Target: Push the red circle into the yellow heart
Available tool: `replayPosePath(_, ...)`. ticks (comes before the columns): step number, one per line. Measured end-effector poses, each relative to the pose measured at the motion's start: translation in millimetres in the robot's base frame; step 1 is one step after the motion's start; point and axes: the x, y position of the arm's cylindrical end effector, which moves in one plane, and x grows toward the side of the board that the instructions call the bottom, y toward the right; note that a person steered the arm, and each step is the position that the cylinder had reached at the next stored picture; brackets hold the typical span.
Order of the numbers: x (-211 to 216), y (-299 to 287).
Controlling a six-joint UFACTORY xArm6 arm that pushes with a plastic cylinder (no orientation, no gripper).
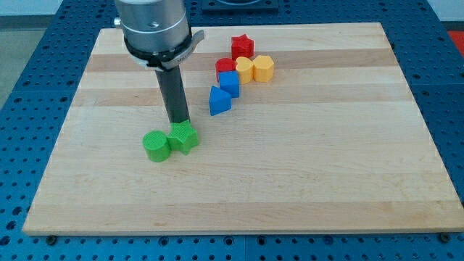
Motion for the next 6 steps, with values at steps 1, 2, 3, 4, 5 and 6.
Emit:
replayPosePath(1, -3.1, -0.4)
replayPosePath(2, -28.9, -0.4)
replayPosePath(3, -54.5, -0.4)
replayPosePath(4, -77.4, -0.4)
replayPosePath(5, -103.7, 0.2)
replayPosePath(6, -119.3, 6.6)
